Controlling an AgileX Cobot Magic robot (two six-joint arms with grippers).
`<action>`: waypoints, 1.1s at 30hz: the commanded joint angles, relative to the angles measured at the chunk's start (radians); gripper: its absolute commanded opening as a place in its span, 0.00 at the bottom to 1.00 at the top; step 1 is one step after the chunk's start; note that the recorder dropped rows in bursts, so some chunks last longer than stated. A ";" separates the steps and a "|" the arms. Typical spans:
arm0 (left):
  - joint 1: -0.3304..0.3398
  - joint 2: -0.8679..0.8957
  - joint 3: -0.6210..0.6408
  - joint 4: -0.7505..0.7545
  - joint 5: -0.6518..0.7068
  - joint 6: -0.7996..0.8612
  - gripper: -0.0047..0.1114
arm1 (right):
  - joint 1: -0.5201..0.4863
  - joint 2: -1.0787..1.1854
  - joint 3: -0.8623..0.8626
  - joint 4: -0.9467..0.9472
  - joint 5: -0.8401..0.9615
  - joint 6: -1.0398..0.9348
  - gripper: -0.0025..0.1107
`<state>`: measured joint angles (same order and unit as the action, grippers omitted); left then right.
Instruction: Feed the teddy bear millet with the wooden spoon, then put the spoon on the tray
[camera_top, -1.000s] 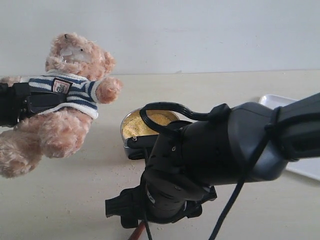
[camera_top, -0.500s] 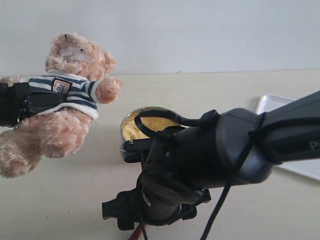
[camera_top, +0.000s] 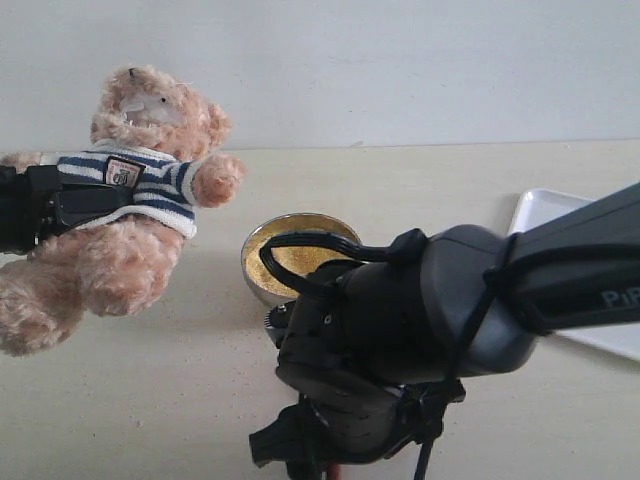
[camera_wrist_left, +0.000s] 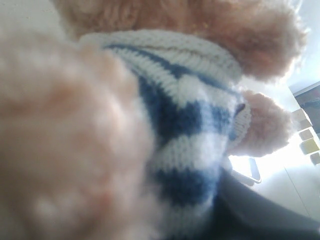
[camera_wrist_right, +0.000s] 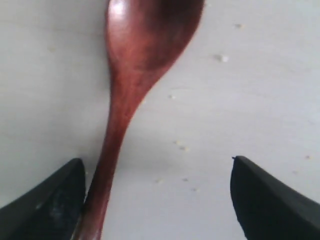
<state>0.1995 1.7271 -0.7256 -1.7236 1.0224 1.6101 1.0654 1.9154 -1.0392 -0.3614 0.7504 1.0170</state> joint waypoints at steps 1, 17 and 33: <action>0.000 -0.014 0.006 -0.020 0.022 0.007 0.08 | -0.014 0.000 0.001 -0.073 0.121 -0.041 0.70; 0.000 -0.014 0.006 0.008 0.022 0.007 0.08 | -0.093 -0.359 0.235 -0.087 -0.112 -0.243 0.70; 0.000 -0.014 0.006 0.005 0.022 0.014 0.08 | -0.091 -0.686 0.837 0.207 -0.995 -0.538 0.70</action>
<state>0.1995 1.7271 -0.7256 -1.7128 1.0224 1.6164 0.9779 1.2011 -0.2188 -0.3378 -0.1815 0.6633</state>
